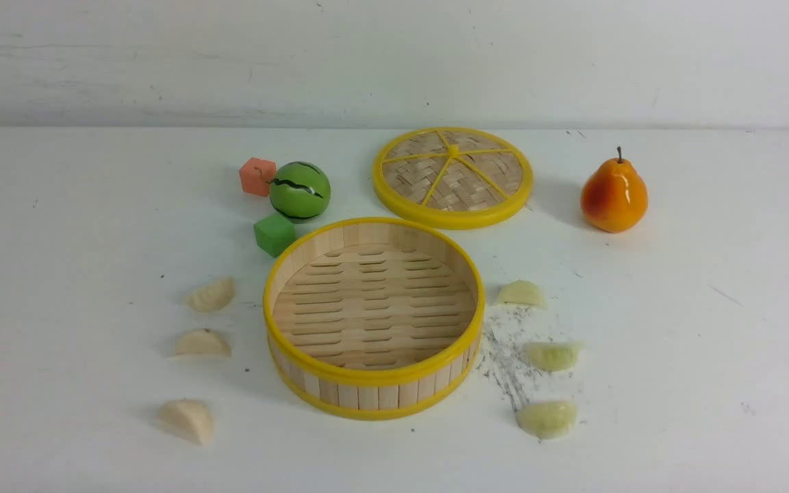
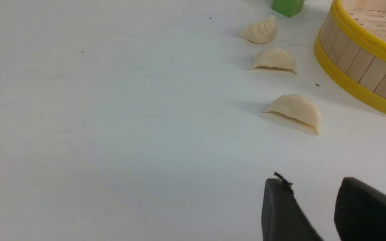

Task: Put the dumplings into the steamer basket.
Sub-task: Use the left arm to grab a dumpling

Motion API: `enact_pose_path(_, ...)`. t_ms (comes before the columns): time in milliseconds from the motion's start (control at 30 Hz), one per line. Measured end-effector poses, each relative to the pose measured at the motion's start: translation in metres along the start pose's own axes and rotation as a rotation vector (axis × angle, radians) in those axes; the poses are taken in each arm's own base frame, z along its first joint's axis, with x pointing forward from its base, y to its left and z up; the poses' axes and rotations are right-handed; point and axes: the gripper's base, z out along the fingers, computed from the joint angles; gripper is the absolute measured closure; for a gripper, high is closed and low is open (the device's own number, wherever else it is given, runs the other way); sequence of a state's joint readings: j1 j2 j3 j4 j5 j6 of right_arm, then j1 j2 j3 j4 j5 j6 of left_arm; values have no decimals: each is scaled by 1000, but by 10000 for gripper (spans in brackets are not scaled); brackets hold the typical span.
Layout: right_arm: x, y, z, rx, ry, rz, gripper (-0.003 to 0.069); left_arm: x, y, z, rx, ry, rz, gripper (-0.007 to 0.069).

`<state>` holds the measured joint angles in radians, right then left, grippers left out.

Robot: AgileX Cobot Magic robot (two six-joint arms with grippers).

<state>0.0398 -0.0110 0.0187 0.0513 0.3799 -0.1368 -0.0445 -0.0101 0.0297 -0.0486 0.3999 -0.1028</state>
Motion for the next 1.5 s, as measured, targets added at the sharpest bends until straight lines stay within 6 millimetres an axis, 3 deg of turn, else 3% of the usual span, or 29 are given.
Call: enact_pose_path(1500,0,0,0,2,0,-6,622,0,0,0,6,1,10,386)
